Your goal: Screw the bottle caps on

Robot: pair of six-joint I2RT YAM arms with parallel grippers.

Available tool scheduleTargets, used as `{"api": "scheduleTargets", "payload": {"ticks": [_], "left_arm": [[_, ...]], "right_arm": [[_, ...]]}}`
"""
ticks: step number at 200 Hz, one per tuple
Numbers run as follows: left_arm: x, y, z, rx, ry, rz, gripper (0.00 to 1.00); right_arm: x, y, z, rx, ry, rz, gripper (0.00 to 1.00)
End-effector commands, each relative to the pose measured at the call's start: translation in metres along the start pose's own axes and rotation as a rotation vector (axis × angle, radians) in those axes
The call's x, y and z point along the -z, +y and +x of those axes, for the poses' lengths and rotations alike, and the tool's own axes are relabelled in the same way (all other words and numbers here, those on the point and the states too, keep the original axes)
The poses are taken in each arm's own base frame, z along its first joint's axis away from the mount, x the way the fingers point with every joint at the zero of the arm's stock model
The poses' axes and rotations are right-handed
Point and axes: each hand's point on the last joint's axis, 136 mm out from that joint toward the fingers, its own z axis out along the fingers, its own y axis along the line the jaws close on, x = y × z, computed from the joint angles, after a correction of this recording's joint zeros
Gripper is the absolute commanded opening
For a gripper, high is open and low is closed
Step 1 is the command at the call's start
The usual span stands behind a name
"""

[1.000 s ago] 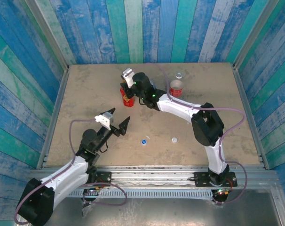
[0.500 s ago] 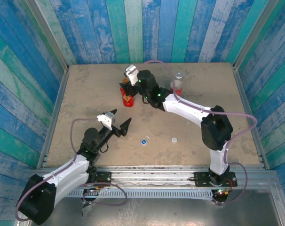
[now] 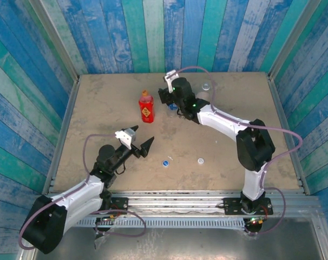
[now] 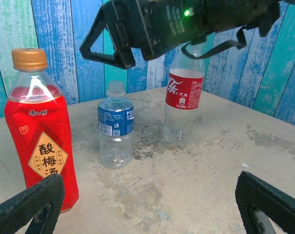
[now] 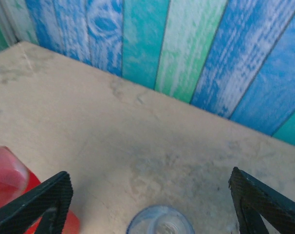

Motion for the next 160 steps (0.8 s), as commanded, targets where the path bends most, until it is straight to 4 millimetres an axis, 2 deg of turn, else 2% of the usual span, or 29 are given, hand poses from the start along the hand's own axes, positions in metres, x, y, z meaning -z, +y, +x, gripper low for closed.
{"api": "scheduleTargets", "payload": {"ticks": [1, 34, 53, 94, 121, 160], "left_arm": [[-0.004, -0.003, -0.014, -0.025, -0.035, 0.019, 0.94], [-0.005, -0.006, -0.012, -0.026, -0.028, 0.036, 0.94], [-0.006, -0.007, -0.009, -0.026, -0.017, 0.043, 0.94], [-0.007, -0.012, -0.009, -0.031, -0.015, 0.073, 0.94], [-0.007, -0.013, -0.008, -0.04, -0.013, 0.082, 0.94], [-0.011, -0.011, -0.008, -0.043, -0.015, 0.078, 0.94]], "right_arm": [[-0.012, -0.008, 0.019, -0.085, 0.083, 0.04, 0.84], [-0.029, -0.01, 0.041, -0.138, 0.178, 0.033, 0.87], [-0.033, -0.011, 0.046, -0.15, 0.192, 0.034, 0.82], [-0.04, -0.014, 0.059, -0.178, 0.222, 0.022, 0.59], [-0.037, -0.013, 0.057, -0.164, 0.221, 0.007, 0.4], [-0.029, -0.003, 0.058, -0.101, 0.229, -0.064, 0.22]]}}
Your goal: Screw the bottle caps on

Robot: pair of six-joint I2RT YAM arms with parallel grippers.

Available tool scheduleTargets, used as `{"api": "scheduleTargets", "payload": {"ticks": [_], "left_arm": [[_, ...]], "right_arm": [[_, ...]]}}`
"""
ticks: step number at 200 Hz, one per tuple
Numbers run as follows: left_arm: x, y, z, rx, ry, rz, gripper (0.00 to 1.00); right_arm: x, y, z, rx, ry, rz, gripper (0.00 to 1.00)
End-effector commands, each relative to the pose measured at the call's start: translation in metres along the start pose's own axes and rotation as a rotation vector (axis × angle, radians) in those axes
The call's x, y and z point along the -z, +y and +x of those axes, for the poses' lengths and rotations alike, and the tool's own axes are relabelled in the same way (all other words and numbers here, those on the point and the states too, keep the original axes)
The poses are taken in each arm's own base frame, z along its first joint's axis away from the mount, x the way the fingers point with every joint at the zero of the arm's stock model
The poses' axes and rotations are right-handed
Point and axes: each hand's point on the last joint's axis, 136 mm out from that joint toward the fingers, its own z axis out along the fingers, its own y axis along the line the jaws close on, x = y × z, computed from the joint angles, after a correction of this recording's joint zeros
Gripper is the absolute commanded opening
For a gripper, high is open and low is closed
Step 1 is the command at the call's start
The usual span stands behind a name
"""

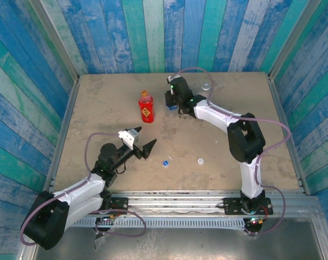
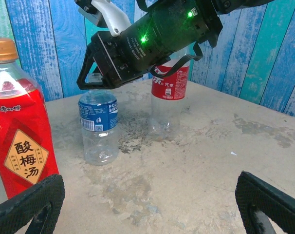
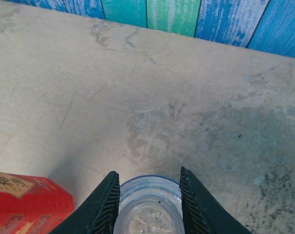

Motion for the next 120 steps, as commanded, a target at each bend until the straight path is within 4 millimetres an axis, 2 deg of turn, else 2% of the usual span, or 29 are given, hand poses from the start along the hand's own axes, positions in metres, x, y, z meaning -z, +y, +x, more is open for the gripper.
{"api": "scheduleTargets", "payload": {"ticks": [1, 43, 66, 73, 76, 120], "left_arm": [[-0.005, -0.002, -0.018, -0.031, -0.052, 0.013, 0.94], [-0.012, 0.002, -0.021, -0.038, -0.097, 0.005, 0.94], [-0.026, 0.006, -0.014, -0.024, -0.092, 0.009, 0.94], [-0.031, 0.005, -0.018, -0.028, -0.108, 0.023, 0.94], [-0.034, 0.006, -0.012, -0.024, -0.095, 0.024, 0.94], [-0.063, 0.007, 0.005, -0.036, -0.07, 0.058, 0.97]], "right_arm": [[0.007, 0.006, 0.005, 0.042, 0.024, -0.048, 0.22], [0.034, 0.024, 0.011, 0.101, 0.004, -0.156, 0.2], [0.054, 0.039, 0.017, 0.146, -0.014, -0.223, 0.2], [0.06, 0.043, 0.02, 0.165, -0.017, -0.232, 0.2], [0.063, 0.045, 0.021, 0.173, -0.019, -0.235, 0.2], [0.099, 0.066, 0.029, 0.215, -0.09, -0.307, 0.2]]}}
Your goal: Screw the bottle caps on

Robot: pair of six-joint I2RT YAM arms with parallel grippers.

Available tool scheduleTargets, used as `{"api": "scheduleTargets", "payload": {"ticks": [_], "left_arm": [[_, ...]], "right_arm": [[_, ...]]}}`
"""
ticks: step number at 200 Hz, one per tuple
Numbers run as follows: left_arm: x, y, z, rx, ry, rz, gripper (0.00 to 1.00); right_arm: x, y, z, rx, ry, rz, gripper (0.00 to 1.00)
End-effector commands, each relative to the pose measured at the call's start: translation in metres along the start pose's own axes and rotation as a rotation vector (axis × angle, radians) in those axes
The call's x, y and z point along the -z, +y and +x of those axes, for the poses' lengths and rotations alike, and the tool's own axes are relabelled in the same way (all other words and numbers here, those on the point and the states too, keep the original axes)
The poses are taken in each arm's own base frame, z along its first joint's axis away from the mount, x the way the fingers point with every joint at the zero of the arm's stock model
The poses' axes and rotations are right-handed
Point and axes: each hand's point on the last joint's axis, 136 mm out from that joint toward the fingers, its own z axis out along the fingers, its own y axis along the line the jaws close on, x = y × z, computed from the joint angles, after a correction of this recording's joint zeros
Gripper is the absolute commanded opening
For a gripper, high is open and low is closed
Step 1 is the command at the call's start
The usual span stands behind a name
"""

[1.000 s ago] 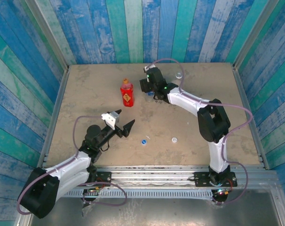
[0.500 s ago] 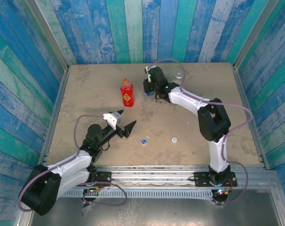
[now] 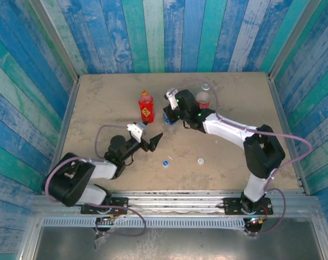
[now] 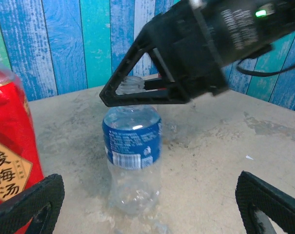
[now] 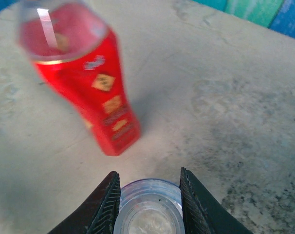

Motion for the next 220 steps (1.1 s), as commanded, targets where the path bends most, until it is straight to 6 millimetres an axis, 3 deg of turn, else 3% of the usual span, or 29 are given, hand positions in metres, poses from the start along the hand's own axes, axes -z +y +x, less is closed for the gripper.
{"api": "scheduleTargets", "payload": {"ticks": [1, 20, 72, 117, 177, 220], "left_arm": [[-0.014, -0.005, -0.014, -0.041, -0.076, 0.044, 0.97], [-0.022, -0.004, -0.004, -0.055, -0.079, 0.054, 0.99], [-0.037, 0.004, 0.012, -0.063, -0.077, 0.04, 0.89], [-0.044, 0.009, 0.019, -0.066, -0.058, 0.037, 0.83], [-0.043, 0.008, 0.016, -0.058, -0.069, 0.056, 0.75], [-0.042, 0.006, 0.015, -0.064, -0.073, 0.06, 0.86]], "right_arm": [[0.018, 0.019, -0.016, 0.042, -0.094, -0.058, 0.2], [0.022, 0.03, -0.011, 0.06, -0.099, -0.083, 0.2], [0.035, 0.062, -0.009, 0.099, -0.124, -0.158, 0.2], [0.04, 0.075, -0.008, 0.086, -0.138, -0.201, 0.2], [0.037, 0.074, -0.006, 0.084, -0.131, -0.187, 0.2], [0.034, 0.067, -0.006, 0.091, -0.119, -0.144, 0.2]]}}
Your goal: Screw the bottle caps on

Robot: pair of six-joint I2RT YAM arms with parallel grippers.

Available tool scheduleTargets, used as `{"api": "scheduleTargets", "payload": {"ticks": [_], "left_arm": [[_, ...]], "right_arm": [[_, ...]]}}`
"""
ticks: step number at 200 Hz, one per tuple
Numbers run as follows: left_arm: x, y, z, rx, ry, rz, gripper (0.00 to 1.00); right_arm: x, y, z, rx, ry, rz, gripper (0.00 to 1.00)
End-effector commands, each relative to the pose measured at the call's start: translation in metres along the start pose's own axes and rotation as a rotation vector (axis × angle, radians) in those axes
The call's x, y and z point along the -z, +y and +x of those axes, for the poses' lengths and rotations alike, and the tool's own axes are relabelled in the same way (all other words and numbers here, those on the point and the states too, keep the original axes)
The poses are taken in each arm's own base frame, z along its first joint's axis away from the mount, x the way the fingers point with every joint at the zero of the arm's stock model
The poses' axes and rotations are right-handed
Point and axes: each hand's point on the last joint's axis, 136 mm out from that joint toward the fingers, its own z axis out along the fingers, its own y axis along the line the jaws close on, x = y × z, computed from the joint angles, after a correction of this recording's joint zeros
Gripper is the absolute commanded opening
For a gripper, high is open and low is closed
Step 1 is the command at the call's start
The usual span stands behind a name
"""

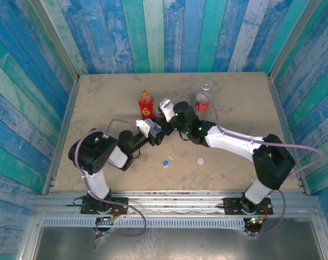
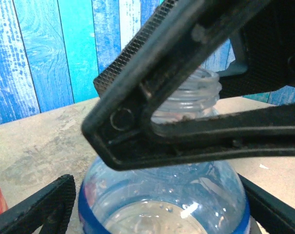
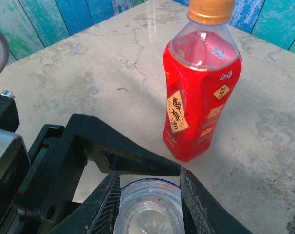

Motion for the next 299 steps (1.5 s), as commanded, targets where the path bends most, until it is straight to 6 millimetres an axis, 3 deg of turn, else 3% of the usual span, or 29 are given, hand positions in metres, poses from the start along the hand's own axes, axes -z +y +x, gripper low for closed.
{"api": "scheduleTargets", "payload": {"ticks": [1, 33, 57, 80, 111, 142, 166, 213, 250, 299], "left_arm": [[0.001, 0.001, 0.0, -0.012, -0.014, 0.003, 0.86], [0.0, -0.001, 0.002, -0.01, -0.009, 0.014, 0.79], [-0.001, -0.003, 0.003, -0.013, -0.008, 0.026, 0.67], [0.0, -0.004, 0.001, -0.01, -0.011, 0.033, 0.61], [0.002, -0.008, 0.002, 0.003, -0.008, 0.054, 0.6], [0.01, -0.004, -0.003, 0.03, -0.034, 0.059, 0.6], [0.016, 0.002, -0.006, 0.039, -0.048, 0.051, 0.6], [0.016, 0.003, -0.008, 0.036, -0.057, 0.056, 0.6], [0.015, 0.003, -0.006, 0.029, -0.047, 0.055, 0.6], [0.016, 0.004, -0.003, 0.012, -0.034, 0.048, 0.61]], "right_arm": [[0.001, -0.003, -0.005, 0.004, -0.009, 0.026, 0.2], [-0.001, -0.003, -0.004, 0.003, -0.009, 0.033, 0.2], [-0.002, -0.005, -0.006, -0.001, -0.009, 0.039, 0.2], [0.0, -0.006, -0.007, -0.001, -0.012, 0.043, 0.27], [0.015, -0.004, -0.019, 0.007, -0.049, 0.042, 0.49], [0.047, 0.005, -0.023, 0.045, -0.095, -0.003, 0.74], [0.069, 0.013, 0.003, 0.1, -0.067, -0.038, 0.78], [0.085, 0.051, 0.086, 0.247, 0.12, -0.151, 0.7], [0.074, 0.066, 0.138, 0.237, 0.286, -0.204, 0.65], [0.044, 0.072, 0.177, 0.21, 0.41, -0.212, 0.62]]}}
